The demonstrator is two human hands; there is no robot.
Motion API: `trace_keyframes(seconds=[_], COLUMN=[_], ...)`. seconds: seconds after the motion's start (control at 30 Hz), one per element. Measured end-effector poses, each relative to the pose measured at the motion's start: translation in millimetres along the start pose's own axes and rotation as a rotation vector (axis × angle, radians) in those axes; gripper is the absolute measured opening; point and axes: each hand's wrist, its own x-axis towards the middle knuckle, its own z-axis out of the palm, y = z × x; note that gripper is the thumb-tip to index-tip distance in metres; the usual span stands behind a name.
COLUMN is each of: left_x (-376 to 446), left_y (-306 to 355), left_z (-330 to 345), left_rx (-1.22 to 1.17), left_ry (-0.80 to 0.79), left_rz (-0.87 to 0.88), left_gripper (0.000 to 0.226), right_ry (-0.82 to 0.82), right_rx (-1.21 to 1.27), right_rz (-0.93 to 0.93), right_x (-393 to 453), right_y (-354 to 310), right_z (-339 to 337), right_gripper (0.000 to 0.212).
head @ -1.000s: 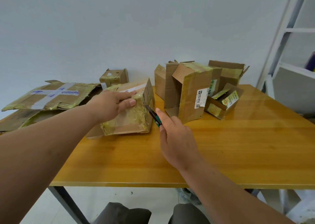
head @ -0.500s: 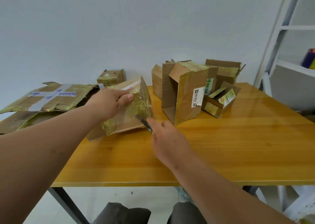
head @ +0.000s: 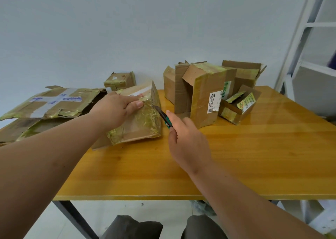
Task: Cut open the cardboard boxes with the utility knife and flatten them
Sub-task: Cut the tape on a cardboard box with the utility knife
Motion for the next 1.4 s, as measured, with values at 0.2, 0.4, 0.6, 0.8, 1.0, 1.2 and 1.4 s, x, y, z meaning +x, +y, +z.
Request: trace_keyframes(seconds=[0.2,0.4,0.6,0.8,1.0,1.2,1.4], left_x=[1.5,3.0,4.1,1.9,1.0,13.0,19.4], left_y=[0.0,-4.9,-5.3,-6.3,4.8,24.0,29.4], left_z=[7.7,23.0,34.6,32.7,22.3,22.4,20.0], left_rx=[-0.009,0.004,0.133,0.142,0.266,0.279,0.164], left_ry=[0.020,-0.076,-0.077,-0.108,-0.239,-0.256,-0.141], left_rz=[0.034,-0.022,0.024,0.020,0.046,-0.083,-0.086], left_gripper=[0.053,0.050,0.055,0.059,0.061,0.096,0.073], right_ry=[-0.049,-0.151,-0.240,-0.235,-0.432,-0.436,-0.320], right_rx=[0.005,-0.065,-0.180,-0.226,-0.413,-0.354,-0.434], right_rz=[0.002,0.047,0.049,0.016,-0.045,0.027,0.035], right_x=[-3.0,-4.9,-7.6,-9.2,-27.1,-8.2,-0.5], right_y=[0.5,7.2,16.9,22.0,16.2,31.2,47.6], right_z=[0.4,1.0,-1.8,1.1,-2.0,-6.6,-18.9], right_gripper=[0.049,0.052,0.051,0.053,0.051,0.050,0.031])
